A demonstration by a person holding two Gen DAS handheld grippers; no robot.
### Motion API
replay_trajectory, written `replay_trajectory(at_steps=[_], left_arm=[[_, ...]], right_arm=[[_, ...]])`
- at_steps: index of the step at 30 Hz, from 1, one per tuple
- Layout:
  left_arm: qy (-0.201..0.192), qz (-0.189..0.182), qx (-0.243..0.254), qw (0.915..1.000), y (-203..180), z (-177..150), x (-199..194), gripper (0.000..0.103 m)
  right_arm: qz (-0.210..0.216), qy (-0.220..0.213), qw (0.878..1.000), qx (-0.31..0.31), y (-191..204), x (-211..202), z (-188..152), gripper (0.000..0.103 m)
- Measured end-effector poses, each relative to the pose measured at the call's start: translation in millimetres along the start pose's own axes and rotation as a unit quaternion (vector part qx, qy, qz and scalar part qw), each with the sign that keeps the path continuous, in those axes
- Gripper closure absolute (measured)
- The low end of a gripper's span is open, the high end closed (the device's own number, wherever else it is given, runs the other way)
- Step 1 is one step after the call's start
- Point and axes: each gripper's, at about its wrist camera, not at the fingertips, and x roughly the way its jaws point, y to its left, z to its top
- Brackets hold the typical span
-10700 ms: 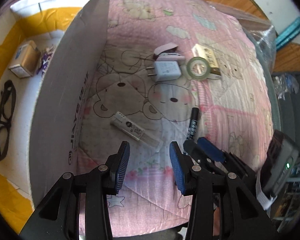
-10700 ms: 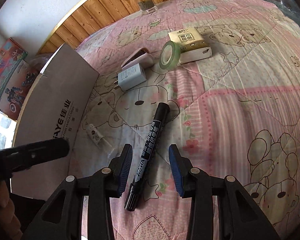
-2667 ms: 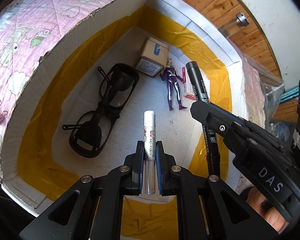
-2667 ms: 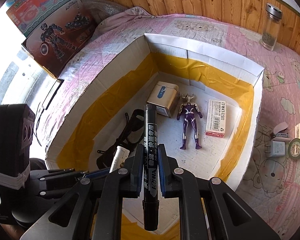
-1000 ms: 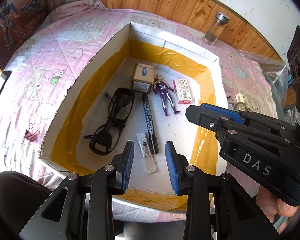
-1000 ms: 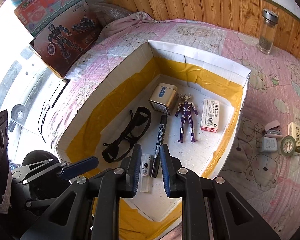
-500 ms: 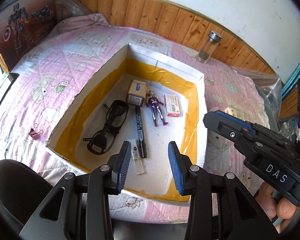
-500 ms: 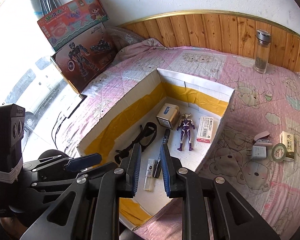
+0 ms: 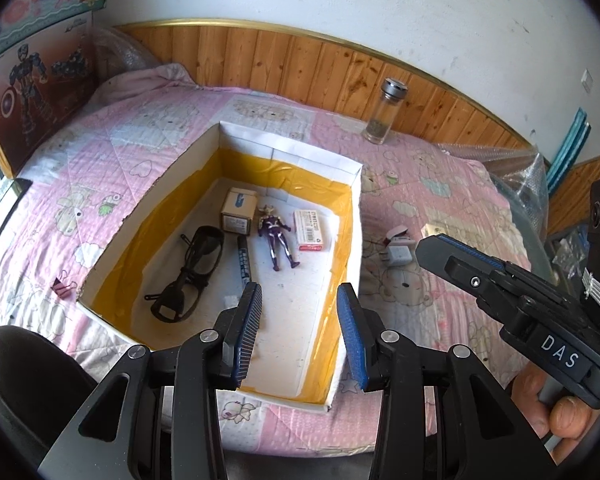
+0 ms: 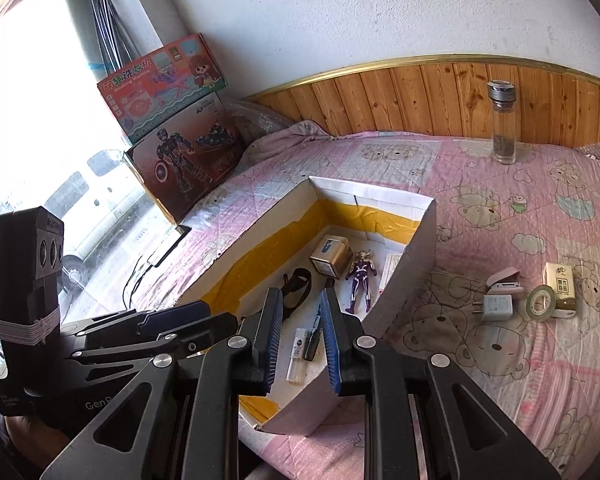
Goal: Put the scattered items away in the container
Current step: 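Reach the left tool to the white charger plug while the right tool reaches the green tape roll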
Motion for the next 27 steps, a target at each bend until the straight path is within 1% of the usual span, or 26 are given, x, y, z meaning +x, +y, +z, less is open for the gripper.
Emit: replay_trajectory(at_steps=[4, 7, 15, 18, 20, 22, 25, 27], left_arm=[[0.004, -0.015, 0.012, 0.9998, -17.6, -2.9, 4.3, 0.062], [0.007, -0.021, 0.025, 0.9994, -34.0, -3.0, 9.0, 0.062], [0.04, -0.058, 0.05, 0.9962, -79.9, 4.2, 34.1, 0.061], [0.058, -0.07, 0.051, 0.9946, -93.8, 8.5, 48.7, 0.06], [0.068, -0.077, 0.044, 0.9937, -100.4, 11.8, 58.4, 0.06], [0.076, -0.079, 0.04, 0.9932, -106.1, 14.6, 67.4, 0.06], [0.081, -0.076, 0.033, 0.9932, -110.4, 18.2, 77.5, 0.06], [0.083, -0.075, 0.03, 0.9933, -112.8, 21.2, 83.6, 0.06]], right_arm=[[-0.002, -0.017, 1.0, 0.024, -20.4, -15.8, -5.4, 0.081], [-0.013, -0.021, 0.999, 0.042, -38.8, -24.5, -9.6, 0.081], [-0.058, -0.01, 0.992, 0.11, -103.3, -29.8, -23.5, 0.081], [-0.073, 0.002, 0.988, 0.137, -128.6, -25.5, -28.0, 0.081], [-0.077, 0.016, 0.985, 0.152, -145.2, -18.9, -30.4, 0.075], [-0.083, 0.028, 0.983, 0.164, -161.6, -10.3, -31.8, 0.072], [-0.085, 0.051, 0.979, 0.177, -184.9, 9.2, -31.2, 0.071], [-0.096, 0.06, 0.978, 0.177, -198.1, 25.0, -29.4, 0.071]])
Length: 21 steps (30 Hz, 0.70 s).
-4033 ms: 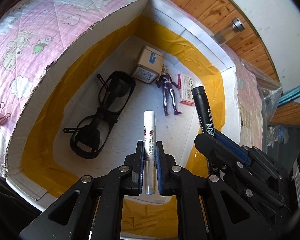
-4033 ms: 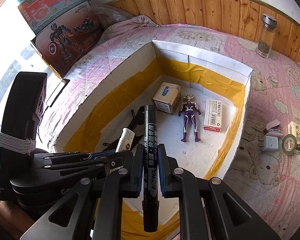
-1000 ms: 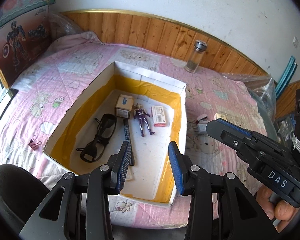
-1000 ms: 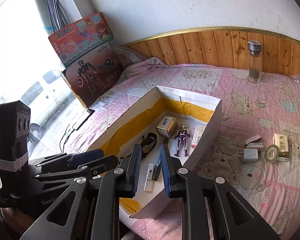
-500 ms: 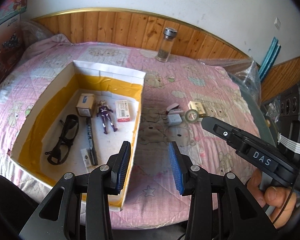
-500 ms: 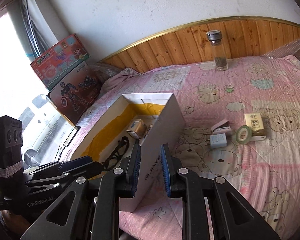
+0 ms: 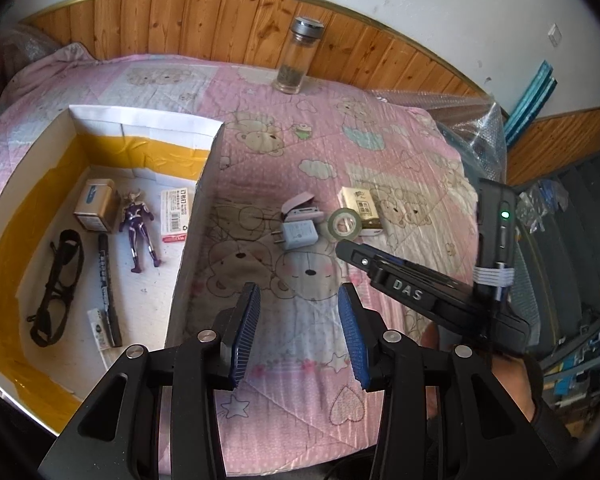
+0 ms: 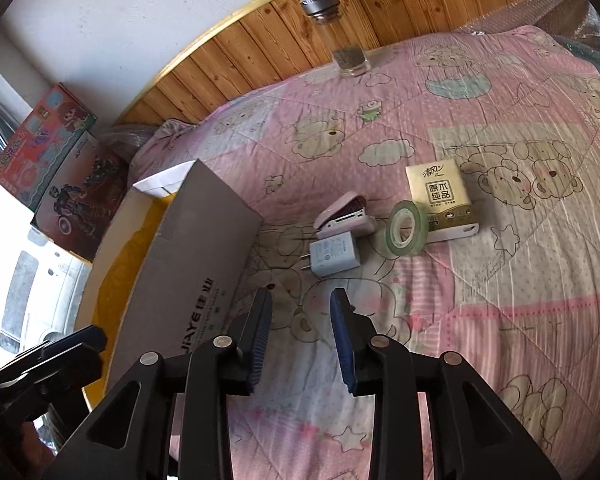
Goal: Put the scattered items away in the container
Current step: 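Reach the left tool to the white charger plug while the right tool reaches the green tape roll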
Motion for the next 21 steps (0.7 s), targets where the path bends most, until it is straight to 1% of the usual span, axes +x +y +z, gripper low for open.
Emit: replay_trajectory(at_steps=[3, 8, 9, 10, 11, 12, 13, 14, 16, 17, 19, 21], left_arm=[[0.005, 0.002, -0.004, 1.0, 0.6, 3.4, 8.2, 0.06], [0.017, 0.008, -0.013, 0.9997, 5.6, 5.5, 23.3, 0.06], [0.018, 0.009, -0.015, 0.9997, 6.8, 6.9, 25.9, 0.06], [0.018, 0.01, -0.019, 0.9996, 8.0, 8.1, 28.4, 0.06], [0.018, 0.011, -0.022, 0.9996, 9.3, 9.3, 30.1, 0.06], [0.017, 0.01, -0.024, 0.9995, 10.4, 11.1, 32.0, 0.06], [0.017, 0.008, -0.026, 0.9995, 10.8, 12.6, 34.2, 0.06], [0.018, 0.006, -0.026, 0.9995, 11.0, 14.1, 37.1, 0.06], [0.025, 0.007, -0.026, 0.9993, 10.3, 16.9, 47.3, 0.059], [0.03, 0.008, -0.03, 0.9991, 10.6, 18.0, 53.6, 0.059], [0.042, 0.002, -0.036, 0.9984, 8.8, 21.0, 67.8, 0.058], [0.055, 0.004, -0.039, 0.9977, 5.2, 23.6, 83.0, 0.058]], right_arm=[[-0.021, 0.007, 1.0, -0.007, -11.2, 25.4, 13.3, 0.071], [-0.025, 0.024, 0.999, -0.008, -26.6, 68.7, 26.3, 0.071], [-0.016, 0.027, 0.999, -0.004, -28.0, 74.9, 25.8, 0.071], [-0.006, 0.036, 0.999, 0.0, -27.9, 80.8, 23.9, 0.069], [0.008, 0.054, 0.999, 0.005, -26.5, 85.6, 19.8, 0.069], [0.043, 0.082, 0.996, 0.017, -25.0, 89.4, 14.8, 0.069], [0.09, 0.107, 0.99, 0.033, -24.3, 89.5, 9.3, 0.069], [0.093, 0.107, 0.989, 0.031, -22.3, 82.0, 5.1, 0.069], [0.044, 0.088, 0.995, 0.009, -24.1, 64.3, 1.5, 0.069], [0.031, 0.074, 0.997, 0.019, -31.7, 55.9, 1.2, 0.069], [-0.01, 0.041, 0.998, 0.038, -50.2, 41.0, 2.8, 0.069], [-0.047, 0.016, 0.998, 0.045, -65.8, 34.8, 7.0, 0.069]])
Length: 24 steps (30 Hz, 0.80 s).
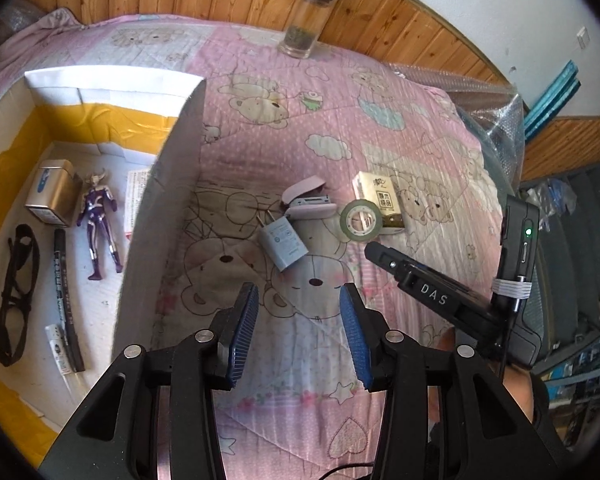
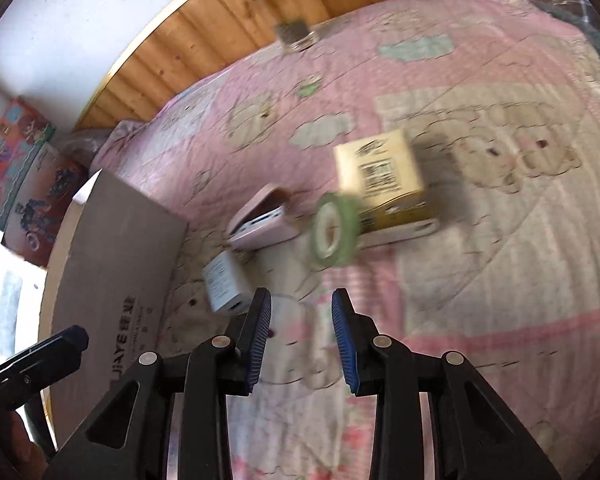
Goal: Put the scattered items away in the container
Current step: 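Reach the left tool to the white charger plug while the right tool reaches the green tape roll, then grasp the white charger plug with the left tool while the right tool grasps the green tape roll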
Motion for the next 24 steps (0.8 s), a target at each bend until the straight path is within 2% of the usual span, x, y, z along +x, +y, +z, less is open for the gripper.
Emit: replay_trajectory(at_steps=[3, 6, 11, 14, 17, 20, 23, 24], left_arm=[[0.012, 0.003, -0.008, 0.9999, -5.0, 7.8, 22.5, 0.058], [0.021, 0.021, -0.012, 0.9995, -7.4, 16.0, 47.0, 0.058], [0.032, 0.059, -0.038, 0.997, -0.8, 23.2, 81.9, 0.057], [0.041, 0.061, -0.064, 0.9952, 5.9, 25.2, 96.2, 0.056], [0.036, 0.062, -0.075, 0.9946, 8.4, 27.1, 103.3, 0.054], [0.033, 0.066, -0.078, 0.9942, 7.4, 28.1, 111.9, 0.053], [0.015, 0.083, -0.056, 0.9949, 2.1, 27.7, 114.3, 0.053], [0.01, 0.084, -0.052, 0.9951, 1.9, 27.3, 114.4, 0.056]], right_arm=[[-0.009, 0.0, 1.0, 0.008, -13.8, 9.9, 8.6, 0.069], [0.013, 0.015, 1.0, 0.018, -19.5, 24.0, 15.1, 0.069], [0.011, 0.0, 1.0, 0.01, -16.9, 32.1, 22.6, 0.069], [0.016, -0.005, 1.0, 0.007, -14.9, 33.8, 27.2, 0.069], [0.014, 0.002, 1.0, 0.013, -12.0, 35.4, 29.3, 0.083], [0.025, 0.008, 0.999, 0.028, -13.7, 31.1, 29.3, 0.089], [0.027, 0.002, 0.999, 0.032, -14.5, 25.2, 31.0, 0.089], [0.028, 0.001, 0.999, 0.034, -15.0, 24.3, 31.7, 0.089]])
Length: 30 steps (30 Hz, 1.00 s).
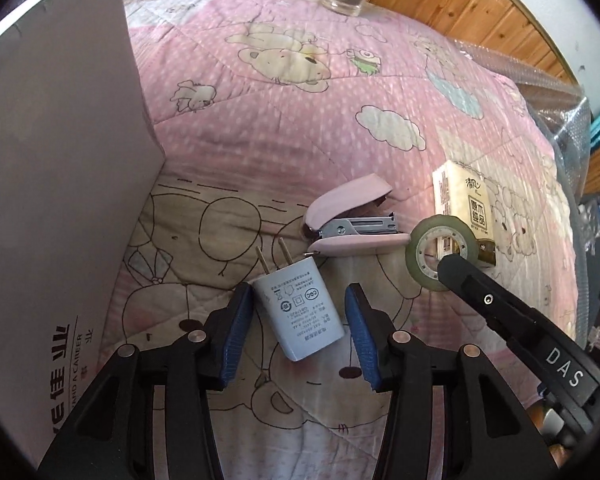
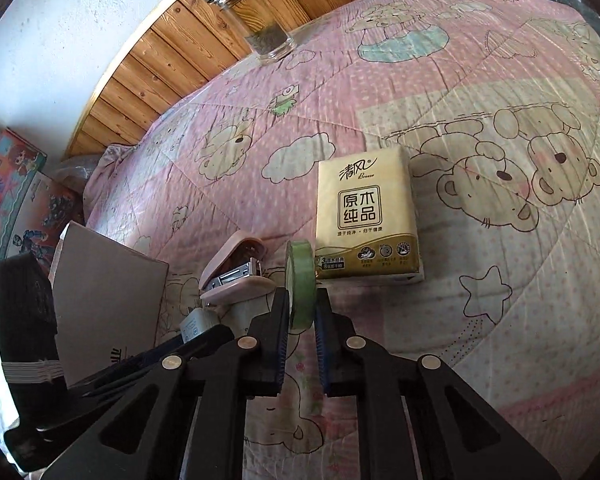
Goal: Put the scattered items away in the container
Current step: 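Grasp the white charger plug with the left tool while the right tool grasps the green tape roll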
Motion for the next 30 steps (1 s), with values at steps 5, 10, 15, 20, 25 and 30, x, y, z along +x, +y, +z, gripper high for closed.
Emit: replay_trajectory(at_steps=[5, 10, 15, 20, 25, 30], left_arm=[[-0.015, -0.004, -0.001, 0.9999, 8.2, -2.2, -2.4, 0.07], [-0.013, -0.007, -0.003, 0.9999, 10.9, -8.9, -9.6, 0.07], [-0.014, -0.018, -0.005, 0.9997, 10.1, -17.0, -23.1, 0.07], [-0.022, -0.025, 0.006, 0.9994, 2.5, -28.0, -42.3, 0.07], [-0.032, -0.031, 0.022, 0.9988, -6.3, -40.4, -60.5, 0.07], [-0.04, -0.038, 0.025, 0.9981, -7.9, -51.1, -78.9, 0.07]], right_arm=[[0.001, 0.01, 1.0, -0.003, -0.6, 7.5, -0.4, 0.087], [0.025, 0.016, 1.0, 0.009, -2.3, 14.8, -0.3, 0.092], [0.022, 0.002, 1.0, 0.008, 1.9, 5.8, -0.9, 0.092], [0.025, -0.001, 1.0, 0.006, 5.7, -1.2, -1.1, 0.092], [0.025, -0.009, 1.0, -0.001, 9.6, -8.0, -3.3, 0.092], [0.019, -0.013, 1.0, -0.012, 17.1, -12.3, -11.8, 0.092]])
